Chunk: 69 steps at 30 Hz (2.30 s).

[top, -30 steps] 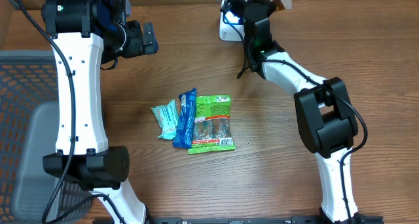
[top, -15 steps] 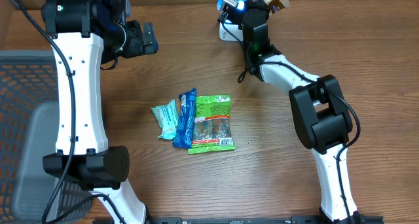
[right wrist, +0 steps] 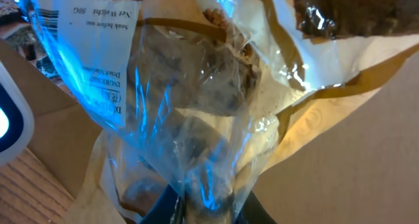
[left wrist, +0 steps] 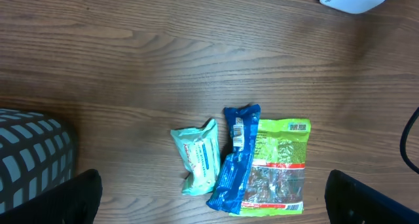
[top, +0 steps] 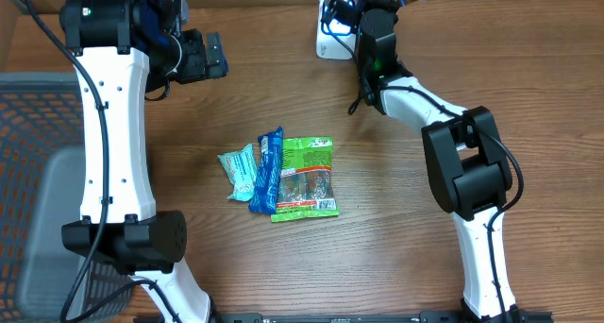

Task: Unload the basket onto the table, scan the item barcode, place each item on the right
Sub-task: 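Hold the mushroom bag's label in front of the white scanner, then carry the mushroom bag right and set it on the table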

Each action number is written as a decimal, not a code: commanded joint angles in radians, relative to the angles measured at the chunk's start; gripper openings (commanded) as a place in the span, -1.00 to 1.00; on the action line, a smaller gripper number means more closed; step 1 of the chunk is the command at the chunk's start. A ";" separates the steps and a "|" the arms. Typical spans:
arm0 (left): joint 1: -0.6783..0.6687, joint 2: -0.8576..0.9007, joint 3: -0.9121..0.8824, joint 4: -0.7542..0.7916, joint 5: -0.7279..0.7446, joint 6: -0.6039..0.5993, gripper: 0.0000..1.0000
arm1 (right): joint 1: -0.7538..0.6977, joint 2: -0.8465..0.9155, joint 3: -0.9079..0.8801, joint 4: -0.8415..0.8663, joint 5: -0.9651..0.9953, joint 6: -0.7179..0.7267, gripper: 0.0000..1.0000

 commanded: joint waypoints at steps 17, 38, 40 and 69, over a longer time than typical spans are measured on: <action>-0.004 0.000 0.021 0.000 -0.007 -0.014 1.00 | -0.009 -0.032 0.019 -0.075 0.034 -0.004 -0.93; -0.004 0.000 0.021 0.000 -0.006 -0.014 0.98 | 0.023 -0.757 0.019 -1.527 -0.468 1.338 -0.93; -0.004 0.000 0.021 0.000 -0.007 -0.014 1.00 | 0.008 -0.750 0.010 -1.632 -0.553 1.374 -0.92; -0.004 0.000 0.021 0.000 -0.007 -0.014 0.99 | -0.701 -0.500 -0.343 -1.537 -0.697 1.755 -0.93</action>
